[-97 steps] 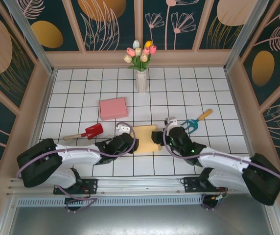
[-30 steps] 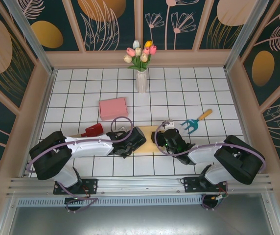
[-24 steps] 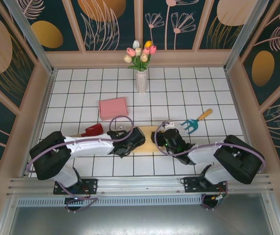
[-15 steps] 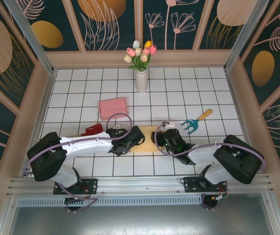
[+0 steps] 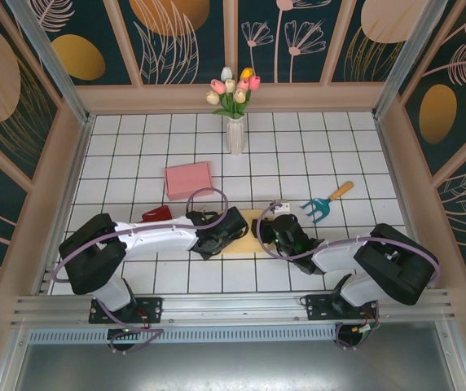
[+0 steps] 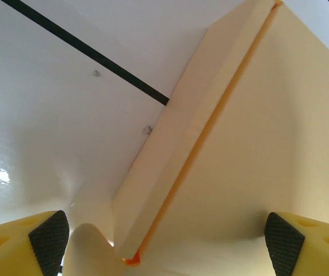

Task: Fold the paper box

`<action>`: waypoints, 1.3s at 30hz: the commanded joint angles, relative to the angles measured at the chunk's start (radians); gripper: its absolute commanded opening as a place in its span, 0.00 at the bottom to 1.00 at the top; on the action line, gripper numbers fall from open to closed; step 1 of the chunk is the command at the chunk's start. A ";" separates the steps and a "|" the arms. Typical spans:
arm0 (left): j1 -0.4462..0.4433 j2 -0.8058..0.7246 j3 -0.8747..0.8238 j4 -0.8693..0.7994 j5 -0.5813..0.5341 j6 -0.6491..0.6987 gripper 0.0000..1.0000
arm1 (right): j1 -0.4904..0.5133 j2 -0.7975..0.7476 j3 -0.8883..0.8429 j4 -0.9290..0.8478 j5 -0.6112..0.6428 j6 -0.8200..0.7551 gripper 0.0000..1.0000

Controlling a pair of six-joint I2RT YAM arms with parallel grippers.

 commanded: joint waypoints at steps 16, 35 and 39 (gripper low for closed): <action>-0.022 -0.010 -0.024 0.064 0.065 -0.031 0.88 | 0.007 0.066 -0.024 -0.052 0.006 0.018 0.44; -0.022 0.023 -0.048 0.077 0.025 -0.051 0.84 | 0.011 0.070 -0.047 -0.030 0.008 0.026 0.43; -0.022 0.029 -0.073 0.096 0.023 -0.058 0.84 | 0.014 0.059 -0.055 -0.029 0.008 0.026 0.43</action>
